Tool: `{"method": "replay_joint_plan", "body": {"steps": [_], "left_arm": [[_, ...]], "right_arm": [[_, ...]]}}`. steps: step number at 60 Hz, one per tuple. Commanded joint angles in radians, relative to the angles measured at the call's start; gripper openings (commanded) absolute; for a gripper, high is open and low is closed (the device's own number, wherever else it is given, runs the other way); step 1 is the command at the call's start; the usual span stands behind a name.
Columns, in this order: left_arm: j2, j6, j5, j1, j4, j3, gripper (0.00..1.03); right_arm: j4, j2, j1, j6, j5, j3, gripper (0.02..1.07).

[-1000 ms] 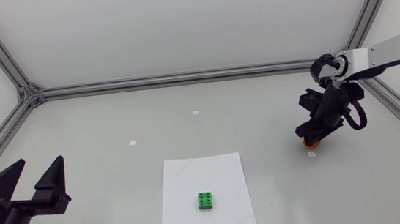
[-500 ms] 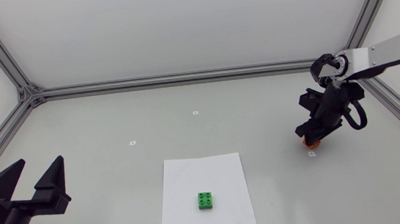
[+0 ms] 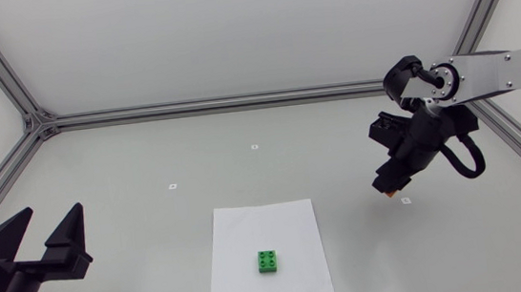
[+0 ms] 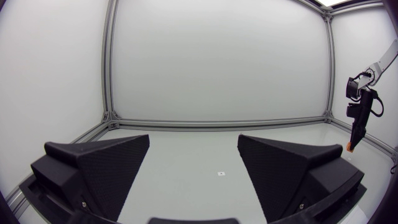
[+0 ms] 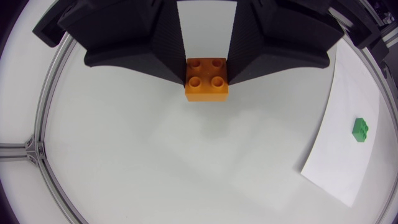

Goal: Pick up the orange 2x2 brick with the right arm and stack it on top of the green 2x2 brick in the center

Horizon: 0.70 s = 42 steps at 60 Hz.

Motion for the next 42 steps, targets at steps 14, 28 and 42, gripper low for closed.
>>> {"method": "replay_joint_plan", "body": {"steps": [14,28,42], "left_arm": [[-0.008,0.013,0.004,0.002,-0.015,-0.041,0.99],[-0.008,0.013,0.004,0.002,-0.015,-0.041,0.99],[-0.008,0.013,0.004,0.002,-0.015,-0.041,0.99]], "right_arm": [[-0.050,-0.136,0.318,0.045,0.033,-0.100,0.09],[-0.049,-0.138,0.525,0.088,0.033,-0.097,0.09],[-0.035,-0.106,0.649,0.087,0.040,-0.077,0.09]]}}
